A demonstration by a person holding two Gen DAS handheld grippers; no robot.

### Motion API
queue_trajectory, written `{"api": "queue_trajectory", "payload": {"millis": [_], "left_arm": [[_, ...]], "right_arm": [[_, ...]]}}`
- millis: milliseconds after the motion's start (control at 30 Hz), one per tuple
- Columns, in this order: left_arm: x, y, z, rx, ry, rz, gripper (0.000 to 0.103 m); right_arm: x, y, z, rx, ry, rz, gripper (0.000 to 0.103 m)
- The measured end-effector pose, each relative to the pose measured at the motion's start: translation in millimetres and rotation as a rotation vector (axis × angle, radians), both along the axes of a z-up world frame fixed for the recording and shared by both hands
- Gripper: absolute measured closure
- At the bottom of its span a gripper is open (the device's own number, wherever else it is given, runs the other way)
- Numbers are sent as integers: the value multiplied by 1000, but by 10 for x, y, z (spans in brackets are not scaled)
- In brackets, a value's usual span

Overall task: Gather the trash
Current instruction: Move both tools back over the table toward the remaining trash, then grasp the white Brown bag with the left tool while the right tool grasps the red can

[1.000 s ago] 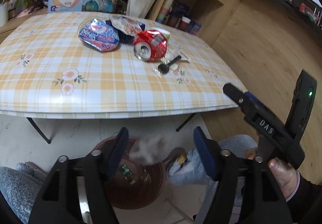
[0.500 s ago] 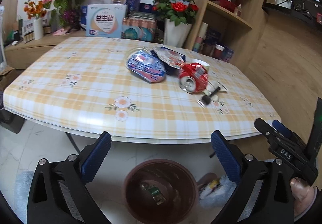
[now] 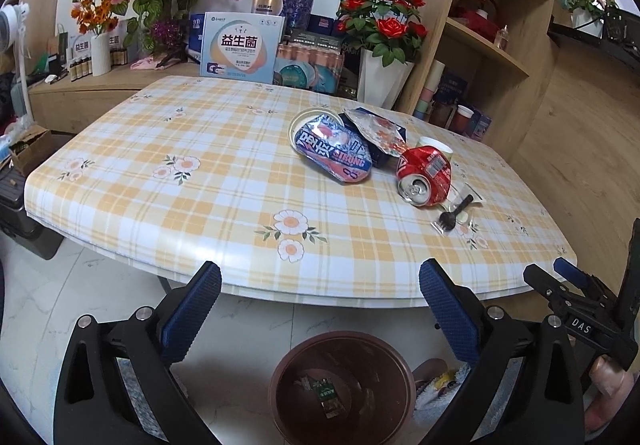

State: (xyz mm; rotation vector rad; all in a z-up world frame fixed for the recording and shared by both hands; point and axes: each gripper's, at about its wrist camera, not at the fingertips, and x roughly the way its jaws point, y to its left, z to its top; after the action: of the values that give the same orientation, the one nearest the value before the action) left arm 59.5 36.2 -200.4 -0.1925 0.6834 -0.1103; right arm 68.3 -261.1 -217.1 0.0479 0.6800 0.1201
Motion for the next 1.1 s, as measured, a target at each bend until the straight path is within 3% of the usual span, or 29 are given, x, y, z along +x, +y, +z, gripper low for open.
{"api": "queue_trajectory", "payload": {"millis": [367, 467, 633, 1100], "left_arm": [[278, 133, 89, -28, -11, -1, 6], [363, 160, 93, -27, -4, -2, 6], [595, 199, 123, -51, 12, -15, 6], [1755, -185, 184, -124, 88, -161, 42]], "right_arm": [[445, -62, 114, 4, 39, 29, 6], [578, -39, 140, -44, 51, 4, 6], [804, -67, 124, -30, 93, -13, 6], [1565, -119, -45, 15, 142, 31, 6]]}}
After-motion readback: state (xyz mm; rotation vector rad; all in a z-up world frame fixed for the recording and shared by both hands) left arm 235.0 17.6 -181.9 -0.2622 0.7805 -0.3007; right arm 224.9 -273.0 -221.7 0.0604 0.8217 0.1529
